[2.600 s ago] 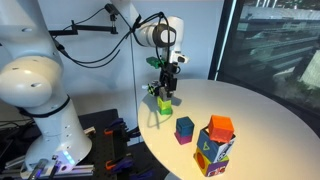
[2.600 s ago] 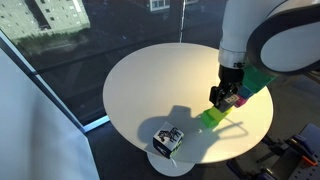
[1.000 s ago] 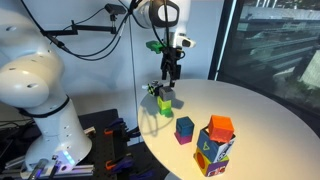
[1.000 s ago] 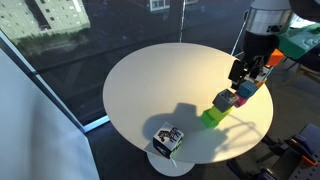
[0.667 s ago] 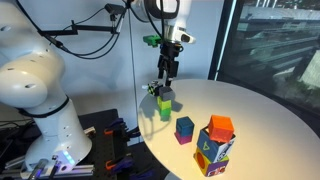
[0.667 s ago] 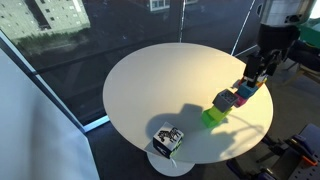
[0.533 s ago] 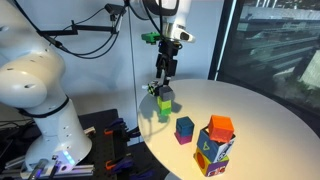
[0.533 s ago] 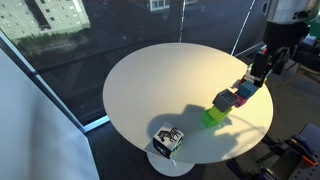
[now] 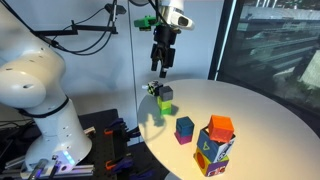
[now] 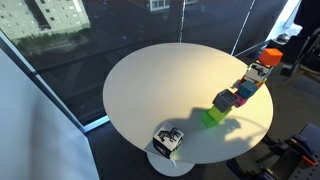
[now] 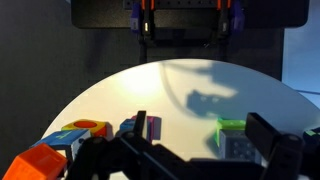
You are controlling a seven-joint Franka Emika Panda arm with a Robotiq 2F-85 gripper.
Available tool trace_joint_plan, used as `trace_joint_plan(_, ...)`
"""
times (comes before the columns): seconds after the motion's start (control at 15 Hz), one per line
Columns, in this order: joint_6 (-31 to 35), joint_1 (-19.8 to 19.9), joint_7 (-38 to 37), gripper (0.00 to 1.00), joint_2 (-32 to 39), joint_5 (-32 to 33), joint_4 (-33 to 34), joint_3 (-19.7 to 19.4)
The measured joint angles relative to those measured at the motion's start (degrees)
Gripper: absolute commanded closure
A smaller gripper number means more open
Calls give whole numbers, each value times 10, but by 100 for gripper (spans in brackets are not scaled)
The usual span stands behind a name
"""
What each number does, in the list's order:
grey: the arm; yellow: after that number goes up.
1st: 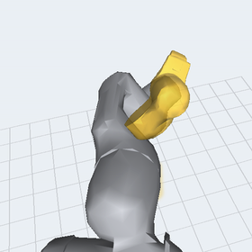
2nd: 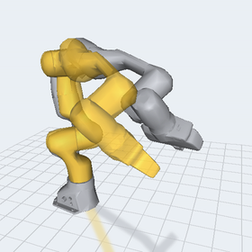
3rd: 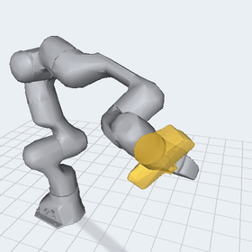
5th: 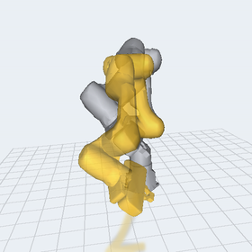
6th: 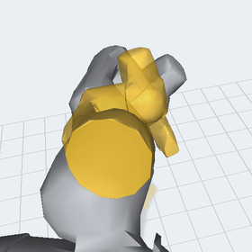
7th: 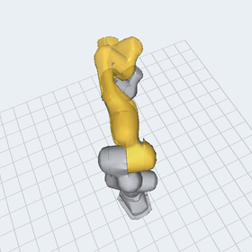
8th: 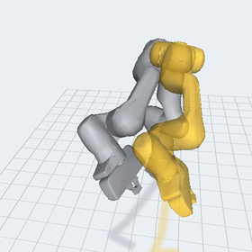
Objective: Put the grey block on the yellow block
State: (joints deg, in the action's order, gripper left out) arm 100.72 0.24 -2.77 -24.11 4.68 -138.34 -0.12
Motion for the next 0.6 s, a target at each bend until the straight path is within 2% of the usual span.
trace_joint_plan(0.6,42,0,43,0,-81,0,-37,-21)
